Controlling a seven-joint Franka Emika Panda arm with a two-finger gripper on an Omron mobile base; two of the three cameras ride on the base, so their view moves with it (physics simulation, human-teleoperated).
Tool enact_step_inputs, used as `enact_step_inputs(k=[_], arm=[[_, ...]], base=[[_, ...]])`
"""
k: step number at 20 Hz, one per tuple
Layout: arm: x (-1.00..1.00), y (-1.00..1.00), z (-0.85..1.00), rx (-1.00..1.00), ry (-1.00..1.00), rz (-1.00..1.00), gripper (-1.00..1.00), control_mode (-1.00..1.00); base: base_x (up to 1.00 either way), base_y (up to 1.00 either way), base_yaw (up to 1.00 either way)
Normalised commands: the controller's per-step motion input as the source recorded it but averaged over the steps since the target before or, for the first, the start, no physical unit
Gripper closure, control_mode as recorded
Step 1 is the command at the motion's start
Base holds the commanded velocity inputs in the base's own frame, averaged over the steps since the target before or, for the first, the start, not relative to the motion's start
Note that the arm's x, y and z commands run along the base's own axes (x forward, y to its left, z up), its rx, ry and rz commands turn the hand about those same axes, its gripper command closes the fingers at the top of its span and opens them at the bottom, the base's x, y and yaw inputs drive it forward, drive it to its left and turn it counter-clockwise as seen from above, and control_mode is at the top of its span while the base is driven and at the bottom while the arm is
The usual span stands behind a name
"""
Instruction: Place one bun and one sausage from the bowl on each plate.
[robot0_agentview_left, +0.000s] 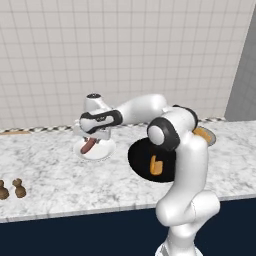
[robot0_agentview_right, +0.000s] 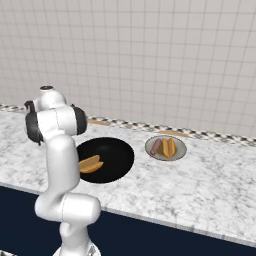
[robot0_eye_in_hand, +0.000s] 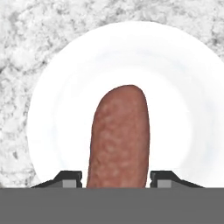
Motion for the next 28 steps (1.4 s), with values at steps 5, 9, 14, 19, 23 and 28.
enact_step_inputs(k=[5,9,14,19,23,28], arm=[[0.28,-0.01,-0.49,0.0,0.05,-0.08,1.0,-1.0],[0.02,0.0,-0.44,0.0,0.0,-0.05,-1.0,-1.0],[0.0,-0.35,-0.03,0.0,-0.02,-0.02,-1.0,-1.0],[-0.16,-0.62,0.2,0.04,-0.05,0.0,-1.0,-1.0],[-0.79,-0.68,0.84,0.09,-0.19,0.0,-1.0,-1.0],[-1.0,-0.97,0.87,0.08,-0.18,0.0,-1.0,-1.0]], base=[[0.0,0.0,0.0],[0.0,0.0,0.0],[0.0,0.0,0.0],[0.0,0.0,0.0],[0.0,0.0,0.0],[0.0,0.0,0.0]])
